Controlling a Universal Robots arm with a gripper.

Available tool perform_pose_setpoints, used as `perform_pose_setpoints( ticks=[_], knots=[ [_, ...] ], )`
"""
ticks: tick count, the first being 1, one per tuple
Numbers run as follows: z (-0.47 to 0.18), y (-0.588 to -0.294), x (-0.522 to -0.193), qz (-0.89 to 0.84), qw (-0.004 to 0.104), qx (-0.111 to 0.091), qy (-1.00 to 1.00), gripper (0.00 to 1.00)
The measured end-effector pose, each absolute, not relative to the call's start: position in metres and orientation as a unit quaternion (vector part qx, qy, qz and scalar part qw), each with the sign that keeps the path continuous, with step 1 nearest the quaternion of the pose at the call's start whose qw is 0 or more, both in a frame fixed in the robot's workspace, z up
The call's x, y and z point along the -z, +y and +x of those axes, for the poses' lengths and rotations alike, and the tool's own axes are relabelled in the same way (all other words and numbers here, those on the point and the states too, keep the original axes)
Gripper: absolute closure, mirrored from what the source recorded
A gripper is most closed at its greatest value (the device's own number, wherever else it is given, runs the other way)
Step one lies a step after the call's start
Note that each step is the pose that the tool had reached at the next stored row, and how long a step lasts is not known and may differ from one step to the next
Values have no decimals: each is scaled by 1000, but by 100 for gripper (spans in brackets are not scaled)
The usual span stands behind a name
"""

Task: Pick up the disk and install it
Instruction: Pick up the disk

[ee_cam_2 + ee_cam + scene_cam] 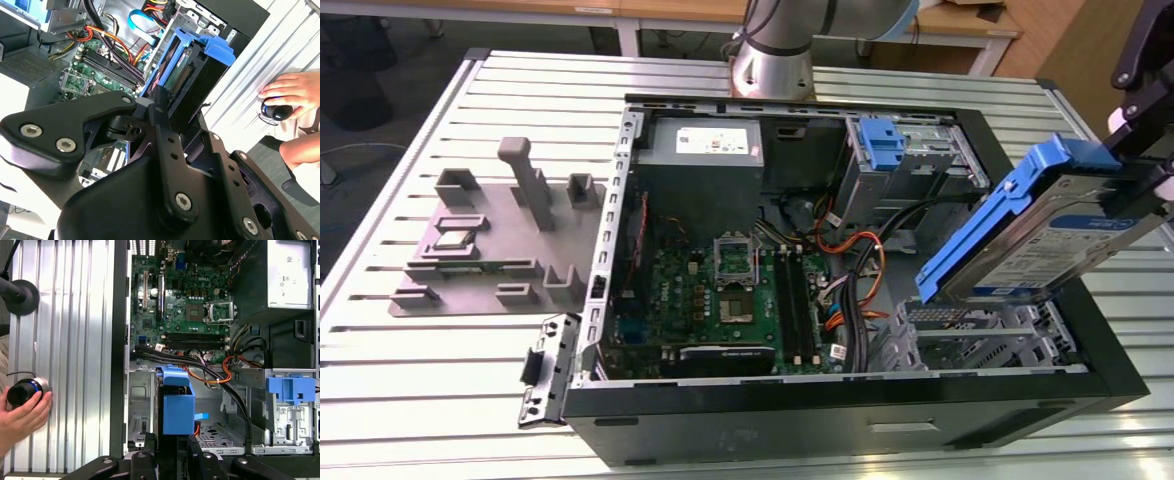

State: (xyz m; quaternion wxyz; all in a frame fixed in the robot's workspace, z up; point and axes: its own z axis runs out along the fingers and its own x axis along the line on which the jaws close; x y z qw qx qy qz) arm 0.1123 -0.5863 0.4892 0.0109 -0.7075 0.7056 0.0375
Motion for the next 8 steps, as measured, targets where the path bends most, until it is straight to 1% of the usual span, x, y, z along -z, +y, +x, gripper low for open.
perform_pose_setpoints(
  ticks=[8],
  knots=[
    [112,-586,-491,-708,11,-38,706,65]
  ],
)
